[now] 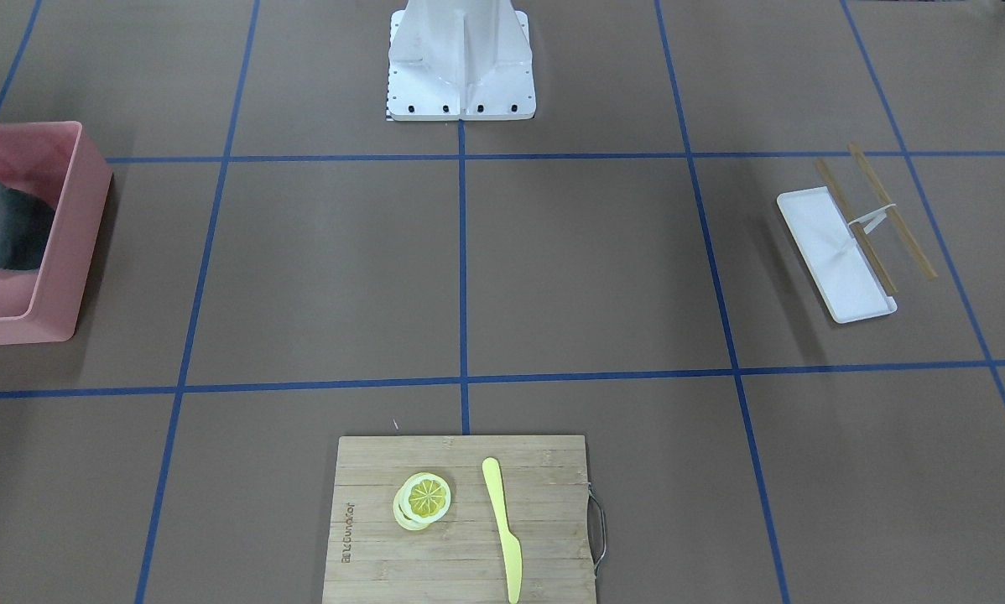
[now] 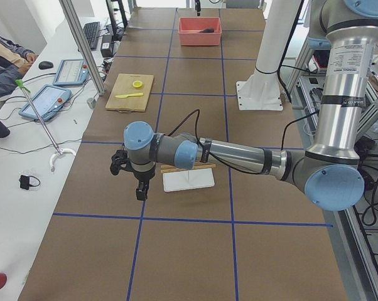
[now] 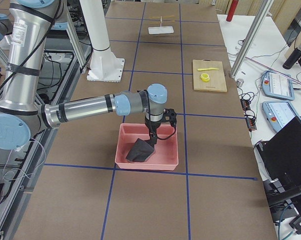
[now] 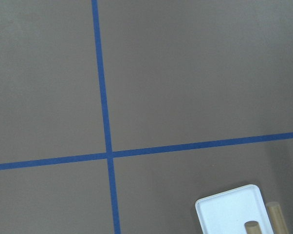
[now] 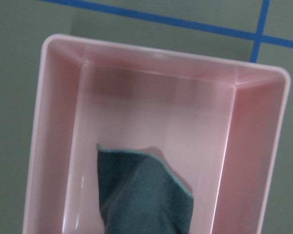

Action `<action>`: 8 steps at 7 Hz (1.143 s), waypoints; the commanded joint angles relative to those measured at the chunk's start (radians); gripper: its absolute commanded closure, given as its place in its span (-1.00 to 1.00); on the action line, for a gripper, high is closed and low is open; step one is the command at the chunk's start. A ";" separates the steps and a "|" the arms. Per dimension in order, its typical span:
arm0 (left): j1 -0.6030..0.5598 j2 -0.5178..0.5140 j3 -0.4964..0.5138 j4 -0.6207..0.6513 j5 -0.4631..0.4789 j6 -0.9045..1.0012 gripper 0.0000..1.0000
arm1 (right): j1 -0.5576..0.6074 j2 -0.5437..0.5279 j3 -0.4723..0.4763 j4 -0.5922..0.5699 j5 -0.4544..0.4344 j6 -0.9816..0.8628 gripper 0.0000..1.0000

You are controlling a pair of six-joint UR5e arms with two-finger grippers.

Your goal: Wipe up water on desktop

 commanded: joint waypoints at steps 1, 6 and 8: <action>-0.055 0.008 0.017 0.050 -0.004 0.134 -0.96 | 0.082 0.090 -0.131 0.001 0.001 -0.010 -1.00; -0.052 0.007 0.042 0.039 -0.009 0.119 -0.96 | 0.092 0.080 -0.139 0.002 -0.002 -0.009 -1.00; -0.052 0.005 0.033 0.034 -0.010 0.119 -0.96 | 0.093 0.086 -0.141 0.000 0.000 0.002 -1.00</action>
